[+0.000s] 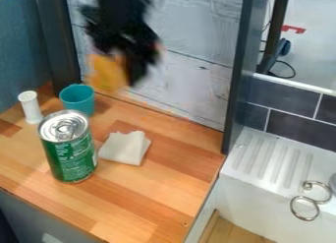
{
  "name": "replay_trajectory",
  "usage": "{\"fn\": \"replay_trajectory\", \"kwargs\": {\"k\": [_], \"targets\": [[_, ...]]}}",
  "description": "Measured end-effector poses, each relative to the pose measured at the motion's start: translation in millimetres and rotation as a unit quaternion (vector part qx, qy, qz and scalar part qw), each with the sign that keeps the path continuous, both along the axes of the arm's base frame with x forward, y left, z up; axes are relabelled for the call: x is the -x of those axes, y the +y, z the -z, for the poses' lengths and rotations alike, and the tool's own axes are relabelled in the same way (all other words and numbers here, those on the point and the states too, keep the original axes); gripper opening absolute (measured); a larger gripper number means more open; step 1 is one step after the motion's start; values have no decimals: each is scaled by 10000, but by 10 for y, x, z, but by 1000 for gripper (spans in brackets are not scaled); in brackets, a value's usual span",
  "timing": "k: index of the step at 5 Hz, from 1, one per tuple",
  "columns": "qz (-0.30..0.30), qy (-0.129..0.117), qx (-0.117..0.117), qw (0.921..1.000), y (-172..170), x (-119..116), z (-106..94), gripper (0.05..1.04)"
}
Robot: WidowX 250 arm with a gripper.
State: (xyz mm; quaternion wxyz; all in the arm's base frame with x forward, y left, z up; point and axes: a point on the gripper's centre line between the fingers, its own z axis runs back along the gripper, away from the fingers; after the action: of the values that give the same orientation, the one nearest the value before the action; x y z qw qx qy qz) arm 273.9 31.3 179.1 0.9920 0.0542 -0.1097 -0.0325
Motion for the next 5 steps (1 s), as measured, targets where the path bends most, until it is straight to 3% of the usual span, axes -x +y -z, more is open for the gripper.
{"fn": "replay_trajectory", "kwargs": {"k": [1, 2, 3, 4, 5], "targets": [[-1098, -26, 226, 9937, 490, 375, -25, 611], [-1652, 45, 261, 9859, 939, 586, 46, 611], [-2095, 146, 198, 9775, 1396, 695, 261, 611], [-2539, 280, 442, 9658, 1757, 804, 617, 611], [-2736, 260, 615, 9595, 1968, 793, 968, 611]]}}
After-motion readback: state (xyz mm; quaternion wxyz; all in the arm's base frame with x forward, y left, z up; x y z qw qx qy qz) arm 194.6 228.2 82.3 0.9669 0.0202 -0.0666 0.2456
